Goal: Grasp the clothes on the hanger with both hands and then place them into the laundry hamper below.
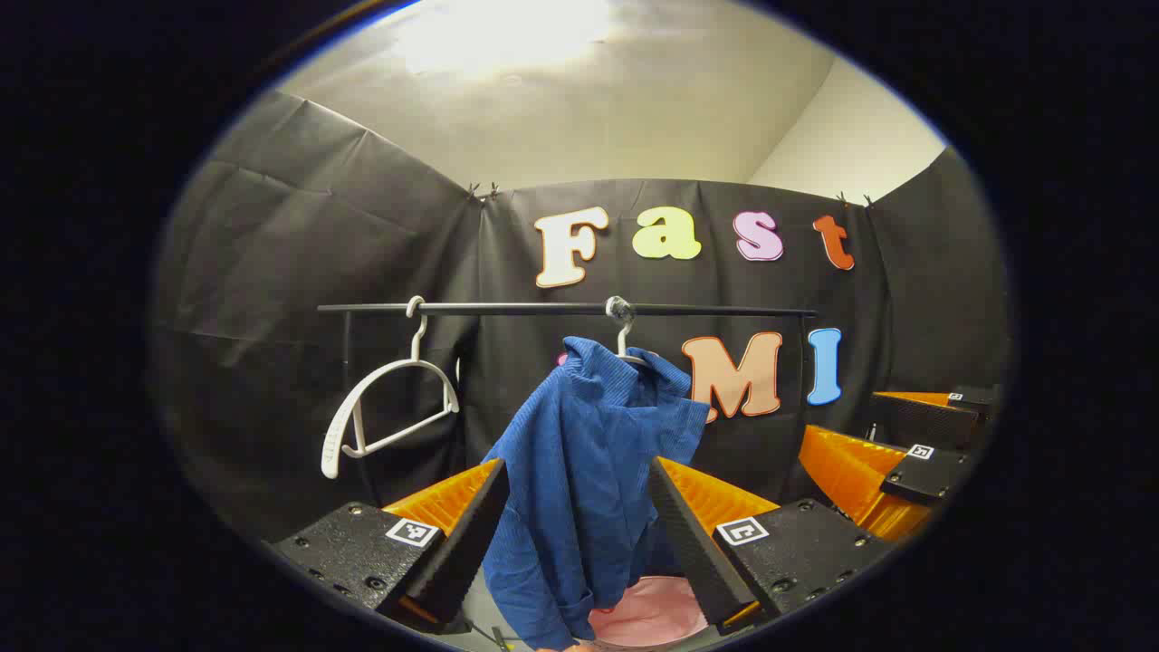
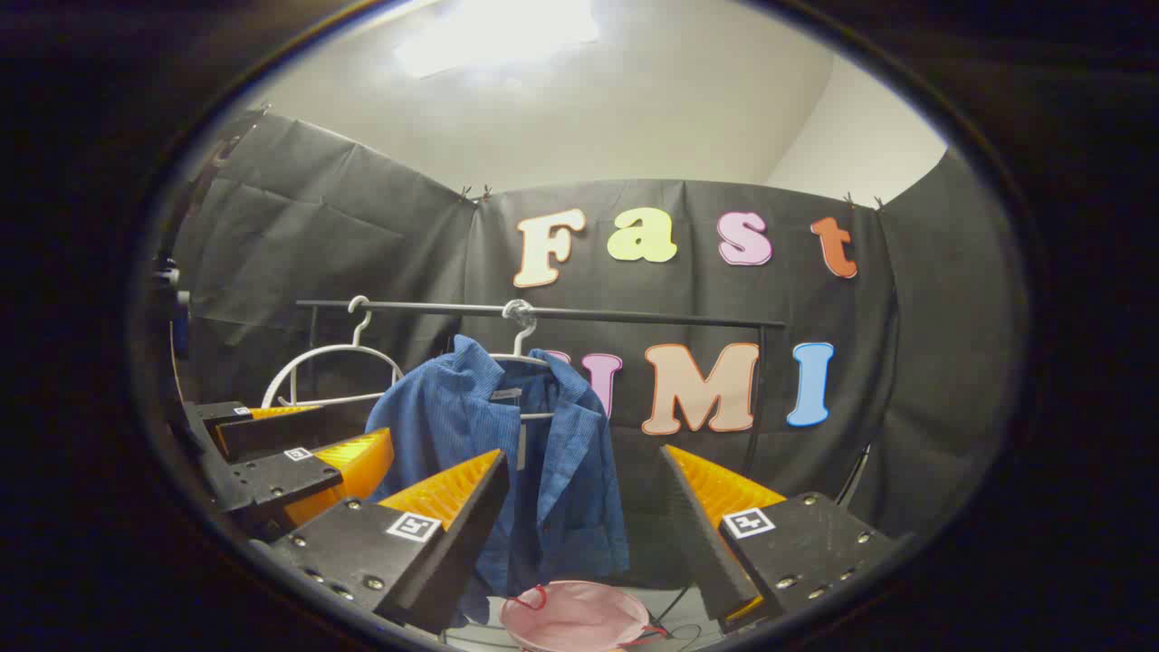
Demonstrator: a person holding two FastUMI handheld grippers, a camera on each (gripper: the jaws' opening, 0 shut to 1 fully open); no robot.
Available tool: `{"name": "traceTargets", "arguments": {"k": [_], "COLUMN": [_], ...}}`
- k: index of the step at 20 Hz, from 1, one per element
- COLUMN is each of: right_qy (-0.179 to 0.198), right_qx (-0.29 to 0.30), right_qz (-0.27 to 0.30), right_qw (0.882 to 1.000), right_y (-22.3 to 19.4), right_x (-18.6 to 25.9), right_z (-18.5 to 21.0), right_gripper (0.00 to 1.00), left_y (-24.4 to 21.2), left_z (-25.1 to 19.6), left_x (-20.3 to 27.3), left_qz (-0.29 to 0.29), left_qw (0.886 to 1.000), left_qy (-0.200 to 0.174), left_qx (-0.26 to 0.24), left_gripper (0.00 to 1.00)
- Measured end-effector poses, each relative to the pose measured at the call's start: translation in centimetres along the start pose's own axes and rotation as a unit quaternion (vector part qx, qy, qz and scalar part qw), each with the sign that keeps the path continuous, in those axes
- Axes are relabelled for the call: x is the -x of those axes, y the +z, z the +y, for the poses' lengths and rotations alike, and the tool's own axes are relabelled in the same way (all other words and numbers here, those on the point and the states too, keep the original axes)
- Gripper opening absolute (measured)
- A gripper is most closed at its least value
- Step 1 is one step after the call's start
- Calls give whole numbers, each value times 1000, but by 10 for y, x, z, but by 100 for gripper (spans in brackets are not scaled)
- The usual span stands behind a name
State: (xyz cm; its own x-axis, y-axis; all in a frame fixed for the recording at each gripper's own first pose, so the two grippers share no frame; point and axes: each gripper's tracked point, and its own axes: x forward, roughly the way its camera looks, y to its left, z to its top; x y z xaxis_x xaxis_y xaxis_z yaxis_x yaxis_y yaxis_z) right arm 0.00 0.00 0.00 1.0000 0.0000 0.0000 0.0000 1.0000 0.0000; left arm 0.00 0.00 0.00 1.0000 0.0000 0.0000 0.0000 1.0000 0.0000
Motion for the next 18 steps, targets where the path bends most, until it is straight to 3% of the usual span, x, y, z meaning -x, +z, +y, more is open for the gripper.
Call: {"name": "traceTargets", "arguments": {"k": [7,18], "right_qy": [-18,-31], "right_qx": [-8,-2], "right_qz": [7,8], "right_qw": [1000,999], "right_y": [-5,-7], "right_x": [-2,0], "right_z": [-15,-26], "right_gripper": [98,98], "left_y": [0,-10], "left_z": [-27,-35], "left_x": [-7,-13], "left_qz": [-1,15], "left_qw": [999,999], "left_qy": [-32,-31], "left_qx": [-7,1], "left_gripper": [94,95]}}
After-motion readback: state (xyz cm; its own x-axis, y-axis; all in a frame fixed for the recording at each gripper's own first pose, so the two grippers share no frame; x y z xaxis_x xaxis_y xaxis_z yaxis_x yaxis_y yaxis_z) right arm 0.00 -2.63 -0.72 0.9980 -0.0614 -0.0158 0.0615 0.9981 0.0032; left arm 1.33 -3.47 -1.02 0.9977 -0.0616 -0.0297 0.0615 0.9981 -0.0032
